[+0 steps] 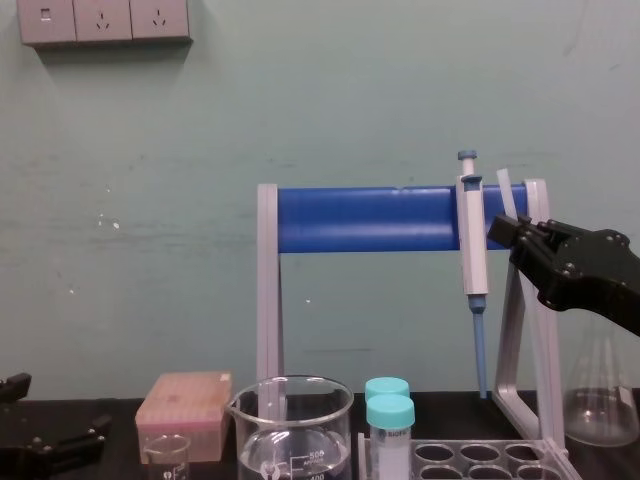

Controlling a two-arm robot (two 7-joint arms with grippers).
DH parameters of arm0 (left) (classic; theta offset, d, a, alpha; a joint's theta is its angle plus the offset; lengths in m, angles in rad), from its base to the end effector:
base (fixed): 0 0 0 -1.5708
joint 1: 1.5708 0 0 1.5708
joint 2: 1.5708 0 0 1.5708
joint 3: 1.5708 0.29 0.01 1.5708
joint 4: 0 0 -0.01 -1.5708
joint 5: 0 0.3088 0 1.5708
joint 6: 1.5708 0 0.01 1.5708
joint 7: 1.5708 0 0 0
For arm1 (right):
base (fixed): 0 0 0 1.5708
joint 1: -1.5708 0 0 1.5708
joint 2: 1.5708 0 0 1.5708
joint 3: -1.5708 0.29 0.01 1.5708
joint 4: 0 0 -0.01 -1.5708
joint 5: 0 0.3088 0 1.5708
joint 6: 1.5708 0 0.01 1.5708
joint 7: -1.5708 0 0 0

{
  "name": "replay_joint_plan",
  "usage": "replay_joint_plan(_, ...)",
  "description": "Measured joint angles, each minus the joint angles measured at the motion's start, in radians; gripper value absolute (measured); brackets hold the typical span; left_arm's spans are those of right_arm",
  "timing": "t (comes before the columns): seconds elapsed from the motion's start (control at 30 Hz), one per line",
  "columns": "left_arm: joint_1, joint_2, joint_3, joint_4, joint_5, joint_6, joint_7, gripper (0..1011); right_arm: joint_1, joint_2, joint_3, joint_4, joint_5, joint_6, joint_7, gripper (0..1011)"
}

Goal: Pick up the stirring rod with one hand, then place it down.

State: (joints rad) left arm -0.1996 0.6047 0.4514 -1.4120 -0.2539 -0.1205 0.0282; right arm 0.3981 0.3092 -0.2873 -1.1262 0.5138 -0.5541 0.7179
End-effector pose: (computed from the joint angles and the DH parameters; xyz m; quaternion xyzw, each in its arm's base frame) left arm 0.3581 0.0827 -0.3022 0.1415 -0.1325 0.5799 0.7913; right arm 0.4295 -0.0542 -0.2918 0.1525 -0.1660 -0.3706 0.9010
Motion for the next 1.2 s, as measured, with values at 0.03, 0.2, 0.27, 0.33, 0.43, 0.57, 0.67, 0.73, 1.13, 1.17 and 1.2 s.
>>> replay_joint_plan(0.03, 0.0, 0.0, 0.0, 0.0, 0.0, 0.0, 0.0, 1000, 0.0, 0.0, 0.0, 0.0, 0.0, 0.0, 0.0, 69)
replay_joint_plan(0.2, 0.0, 0.0, 0.0, 0.0, 0.0, 0.0, 0.0, 1000, 0.001, 0.0, -0.001, 0.001, 0.0, 0.0, 0.001, 69)
replay_joint_plan(0.27, 0.0, 0.0, 0.0, 0.0, 0.0, 0.0, 0.0, 1000, 0.001, 0.0, -0.001, 0.001, 0.0, 0.0, 0.001, 69)
replay_joint_plan(0.33, 0.0, 0.0, 0.0, 0.0, 0.0, 0.0, 0.0, 1000, 0.001, 0.0, -0.001, 0.001, 0.0, 0.0, 0.001, 69)
replay_joint_plan(0.43, 0.0, 0.0, 0.0, 0.0, 0.0, 0.0, 0.0, 1000, 0.001, 0.0, -0.001, 0.001, 0.0, 0.0, 0.001, 69)
replay_joint_plan(0.57, 0.0, 0.0, 0.0, 0.0, 0.0, 0.0, 0.0, 1000, 0.002, 0.0, -0.001, 0.001, 0.0, 0.0, 0.002, 69)
replay_joint_plan(0.67, 0.0, 0.0, 0.0, 0.0, 0.0, 0.0, 0.0, 1000, 0.002, 0.0, -0.001, 0.001, 0.0, 0.0, 0.002, 69)
replay_joint_plan(0.73, 0.0, 0.0, 0.0, 0.0, 0.0, 0.0, 0.0, 1000, 0.002, 0.0, -0.001, 0.001, 0.0, 0.0, 0.002, 69)
replay_joint_plan(1.13, 0.0, 0.0, 0.0, 0.0, 0.0, 0.0, 0.0, 1000, 0.002, 0.0, -0.001, 0.001, 0.0, 0.0, 0.002, 69)
replay_joint_plan(1.17, 0.0, 0.0, 0.0, 0.0, 0.0, 0.0, 0.0, 1000, 0.002, 0.0, -0.001, 0.001, 0.0, 0.0, 0.002, 69)
replay_joint_plan(1.2, 0.0, 0.0, 0.0, 0.0, 0.0, 0.0, 0.0, 1000, 0.002, 0.0, -0.001, 0.001, 0.0, 0.0, 0.002, 69)
